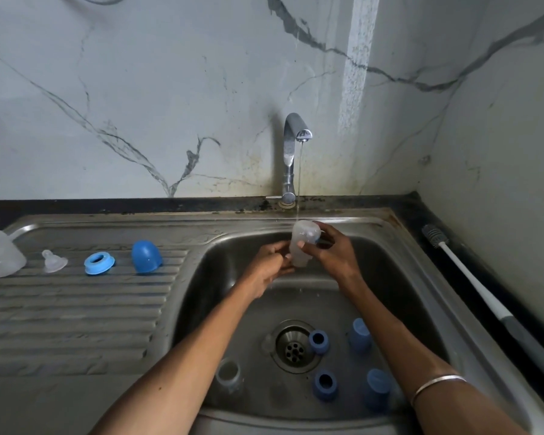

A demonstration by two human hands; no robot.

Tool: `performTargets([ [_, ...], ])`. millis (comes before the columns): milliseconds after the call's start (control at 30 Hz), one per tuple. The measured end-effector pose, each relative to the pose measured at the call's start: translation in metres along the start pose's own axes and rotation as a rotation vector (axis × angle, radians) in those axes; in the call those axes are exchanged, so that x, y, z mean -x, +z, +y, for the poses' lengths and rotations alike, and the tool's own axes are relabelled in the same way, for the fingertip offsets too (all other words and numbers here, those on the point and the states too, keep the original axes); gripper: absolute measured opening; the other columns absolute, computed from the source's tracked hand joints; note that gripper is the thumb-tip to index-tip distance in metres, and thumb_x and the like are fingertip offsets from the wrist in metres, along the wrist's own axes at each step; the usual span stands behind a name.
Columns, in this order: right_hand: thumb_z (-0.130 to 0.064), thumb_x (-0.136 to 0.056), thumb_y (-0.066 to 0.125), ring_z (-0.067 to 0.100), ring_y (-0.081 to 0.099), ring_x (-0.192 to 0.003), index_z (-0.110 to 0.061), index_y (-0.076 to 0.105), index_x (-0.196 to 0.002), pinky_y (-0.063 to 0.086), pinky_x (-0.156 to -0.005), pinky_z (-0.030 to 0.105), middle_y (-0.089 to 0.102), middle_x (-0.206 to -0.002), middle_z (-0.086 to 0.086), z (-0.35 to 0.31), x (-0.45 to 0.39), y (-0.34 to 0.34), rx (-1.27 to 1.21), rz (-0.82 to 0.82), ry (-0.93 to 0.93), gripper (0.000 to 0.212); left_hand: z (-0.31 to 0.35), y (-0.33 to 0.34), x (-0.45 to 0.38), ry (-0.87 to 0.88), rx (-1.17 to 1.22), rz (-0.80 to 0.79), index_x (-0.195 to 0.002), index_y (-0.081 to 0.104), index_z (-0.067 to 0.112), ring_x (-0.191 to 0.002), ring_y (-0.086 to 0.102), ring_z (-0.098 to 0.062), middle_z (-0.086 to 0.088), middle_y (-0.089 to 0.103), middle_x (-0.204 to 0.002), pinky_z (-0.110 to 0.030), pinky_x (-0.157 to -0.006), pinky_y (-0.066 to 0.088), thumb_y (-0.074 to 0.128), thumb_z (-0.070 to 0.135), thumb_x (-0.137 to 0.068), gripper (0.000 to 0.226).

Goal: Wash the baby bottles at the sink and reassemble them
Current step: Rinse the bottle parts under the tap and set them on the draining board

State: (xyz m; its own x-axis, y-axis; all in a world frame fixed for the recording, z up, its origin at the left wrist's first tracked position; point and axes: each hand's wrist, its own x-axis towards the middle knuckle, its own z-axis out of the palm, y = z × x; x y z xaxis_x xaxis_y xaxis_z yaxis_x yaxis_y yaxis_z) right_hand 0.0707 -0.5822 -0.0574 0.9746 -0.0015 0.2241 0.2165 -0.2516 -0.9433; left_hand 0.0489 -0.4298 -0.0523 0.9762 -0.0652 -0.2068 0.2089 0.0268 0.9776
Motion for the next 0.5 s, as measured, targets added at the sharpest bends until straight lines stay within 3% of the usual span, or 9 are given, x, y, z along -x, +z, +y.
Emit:
performTargets([
  [67, -0.016, -0.079, 0.079, 0.012, 0.055, -0.116, -0.022, 0.052, -0.138, 0.048, -0.085, 0.018, 0.058, -0.133, 0.001, 0.0000, 0.0007, 0.0027, 0.048, -0.032, -0.021, 0.065, -0.0005, 0.0004, 0.0001, 0.009, -0.062, -0.050, -0.141, 0.052, 0.007, -0.118, 0.064, -0.024, -0.015, 0.066, -0.128, -0.030, -0.097, 0.054, 0.046, -0.006, -0.100, 0.043],
  [167, -0.020, -0.080, 0.078, 0.014, 0.053, -0.121, -0.023, 0.046, -0.143, 0.046, -0.092, 0.023, 0.055, -0.137, 0.003, 0.0016, 0.0011, 0.0063, 0.099, -0.075, -0.016, 0.071, -0.0020, -0.0017, -0.0012, 0.001, -0.039, -0.087, -0.135, 0.055, 0.012, -0.121, 0.062, -0.023, -0.013, 0.066, -0.127, -0.038, -0.105, 0.050, 0.053, -0.008, -0.096, 0.044],
  [233, -0.023, -0.080, 0.079, 0.016, 0.054, -0.121, -0.021, 0.045, -0.143, 0.047, -0.095, 0.027, 0.056, -0.136, 0.003, 0.0012, 0.0007, 0.0065, 0.084, -0.064, 0.025, 0.072, -0.0025, -0.0031, -0.0021, -0.004, 0.021, -0.087, -0.130, 0.058, 0.016, -0.118, 0.063, -0.025, -0.012, 0.068, -0.122, -0.038, -0.101, 0.053, 0.055, -0.008, -0.095, 0.042],
  [333, -0.030, -0.081, 0.077, 0.016, 0.056, -0.120, -0.021, 0.048, -0.140, 0.049, -0.098, 0.033, 0.058, -0.134, 0.002, 0.0019, -0.0002, 0.0057, 0.089, -0.088, 0.039, 0.066, -0.0019, -0.0046, -0.0030, 0.009, 0.060, -0.035, -0.121, 0.063, 0.017, -0.107, 0.067, -0.025, -0.012, 0.072, -0.112, -0.030, -0.083, 0.060, 0.058, -0.003, -0.096, 0.033],
  [500, -0.039, -0.082, 0.075, 0.011, 0.053, -0.115, -0.026, 0.045, -0.144, 0.046, -0.085, 0.019, 0.055, -0.128, -0.005, -0.0012, 0.0034, 0.0055, 0.106, -0.226, 0.061, 0.070, 0.0006, -0.0036, -0.0030, -0.057, 0.147, -0.017, -0.110, 0.066, 0.004, -0.102, 0.070, -0.035, -0.026, 0.070, -0.114, -0.037, -0.085, 0.060, 0.052, -0.005, -0.096, 0.022],
])
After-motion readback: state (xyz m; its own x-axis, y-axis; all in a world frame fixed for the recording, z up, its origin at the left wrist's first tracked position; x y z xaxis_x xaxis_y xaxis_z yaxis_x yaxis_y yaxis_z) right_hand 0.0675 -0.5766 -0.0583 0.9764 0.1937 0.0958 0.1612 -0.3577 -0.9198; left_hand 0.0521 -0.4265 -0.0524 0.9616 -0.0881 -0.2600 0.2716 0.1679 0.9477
